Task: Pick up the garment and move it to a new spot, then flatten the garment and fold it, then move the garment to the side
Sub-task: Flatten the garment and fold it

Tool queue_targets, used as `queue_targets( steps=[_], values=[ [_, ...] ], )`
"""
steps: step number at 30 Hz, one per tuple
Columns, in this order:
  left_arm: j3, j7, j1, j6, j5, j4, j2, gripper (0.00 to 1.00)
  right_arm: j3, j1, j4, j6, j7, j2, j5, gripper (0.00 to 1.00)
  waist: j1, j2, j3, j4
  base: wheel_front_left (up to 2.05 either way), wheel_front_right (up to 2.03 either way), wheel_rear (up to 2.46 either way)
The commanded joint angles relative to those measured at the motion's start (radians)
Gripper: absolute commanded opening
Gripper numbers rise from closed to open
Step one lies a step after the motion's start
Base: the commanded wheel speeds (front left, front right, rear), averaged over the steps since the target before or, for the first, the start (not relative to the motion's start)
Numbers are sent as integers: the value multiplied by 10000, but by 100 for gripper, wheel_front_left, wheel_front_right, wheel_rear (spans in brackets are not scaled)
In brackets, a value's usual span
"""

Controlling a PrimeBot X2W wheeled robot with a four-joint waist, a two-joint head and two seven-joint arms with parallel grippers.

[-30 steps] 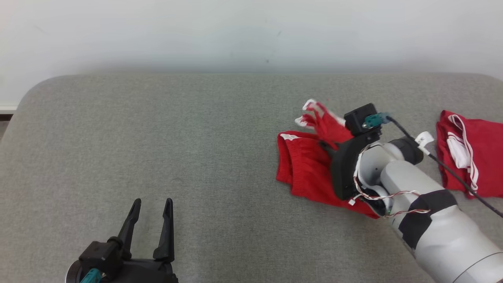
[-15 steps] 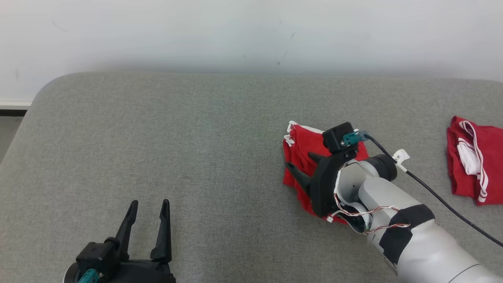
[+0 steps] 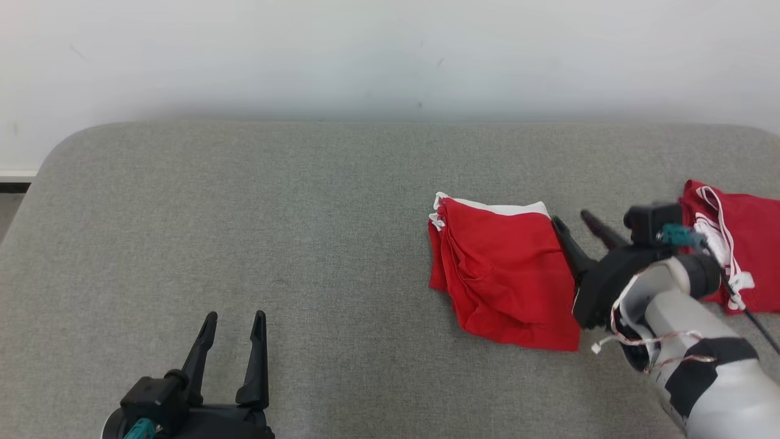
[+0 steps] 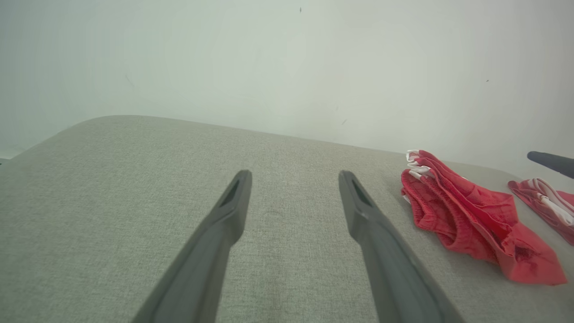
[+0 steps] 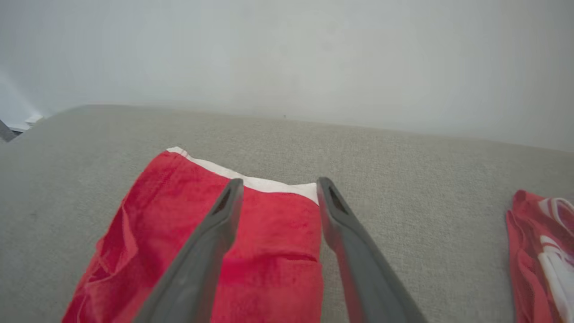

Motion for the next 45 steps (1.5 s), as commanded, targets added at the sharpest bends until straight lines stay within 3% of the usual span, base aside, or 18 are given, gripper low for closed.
queue_targets(
  steps=[1, 8, 16, 24, 29, 30, 31, 33, 39, 45],
  values=[
    [21, -2, 1, -12, -58, 13, 8, 100, 158, 375, 211, -24, -232, 141, -166, 0, 1, 0, 88, -15, 0, 0, 0],
    [86, -2, -164, -58, -29, 194, 8, 100, 800, 958, 378, -24, -694, 948, -247, 0, 1, 0, 137, -12, 0, 0, 0],
    [205, -2, -97, -105, 19, 214, 6, 100, 2518, 1466, -116, -24, -332, 1955, -102, 0, 1, 0, 17, -36, 0, 0, 0],
    [279, -2, -18, -125, 40, 255, 6, 100, 3416, 1642, -698, -24, -349, 2184, 638, 0, 1, 0, -100, -80, 0, 0, 0],
    [443, -2, 135, -63, 121, 253, 4, 100, 2622, 1483, -1216, -24, -1126, 1840, 1135, 0, 1, 0, -343, -279, 0, 0, 0],
    [493, -2, 184, -55, 146, 241, 6, 100, 2377, 1509, -1333, -24, -1202, 1739, 1151, 20, 1, 0, -415, -349, 0, 0, 0],
    [533, -2, 233, -18, 156, 213, 7, 100, 2156, 1581, -1465, -24, -1250, 1651, 1125, 65, 1, 0, -476, -417, 0, 0, 0],
    [653, -2, 353, 41, 156, 107, 6, 100, 1611, 1768, -1752, -24, -1299, 1410, 956, 100, 1, 0, -603, -593, 0, 0, 0],
    [906, -2, 708, 206, 223, -159, 10, 100, -764, 2696, -2865, -24, -1304, 717, -250, 100, 1, 0, -867, -1106, 0, 0, 0],
    [1105, -2, 752, 145, 384, -23, 118, 100, -2414, 3603, -3009, -24, -1308, 391, -1404, 100, 1, 0, -1124, -1516, 0, 0, 0]
  ],
)
